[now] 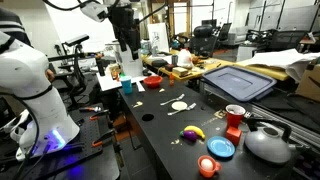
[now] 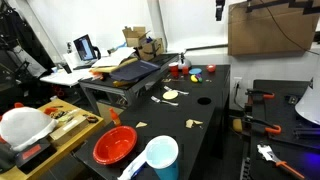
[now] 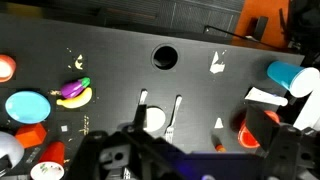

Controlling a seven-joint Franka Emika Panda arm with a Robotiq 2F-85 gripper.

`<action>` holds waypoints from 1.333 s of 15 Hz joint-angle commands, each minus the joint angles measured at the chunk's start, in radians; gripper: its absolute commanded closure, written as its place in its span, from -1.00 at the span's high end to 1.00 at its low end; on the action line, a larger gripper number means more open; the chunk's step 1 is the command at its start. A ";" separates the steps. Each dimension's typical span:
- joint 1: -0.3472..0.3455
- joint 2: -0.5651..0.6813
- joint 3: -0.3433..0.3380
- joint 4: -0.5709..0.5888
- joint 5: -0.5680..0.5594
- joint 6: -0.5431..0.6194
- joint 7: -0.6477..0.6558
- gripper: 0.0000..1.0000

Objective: Move the red cup to the left

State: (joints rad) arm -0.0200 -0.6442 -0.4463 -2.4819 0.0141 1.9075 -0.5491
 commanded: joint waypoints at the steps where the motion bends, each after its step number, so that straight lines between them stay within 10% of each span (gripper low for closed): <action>1: -0.031 0.009 0.026 0.002 0.019 -0.002 -0.017 1.00; 20: 0.002 0.107 -0.015 0.078 0.047 -0.009 -0.110 1.00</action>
State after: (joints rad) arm -0.0268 -0.6253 -0.4431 -2.4738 0.0199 1.9075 -0.5690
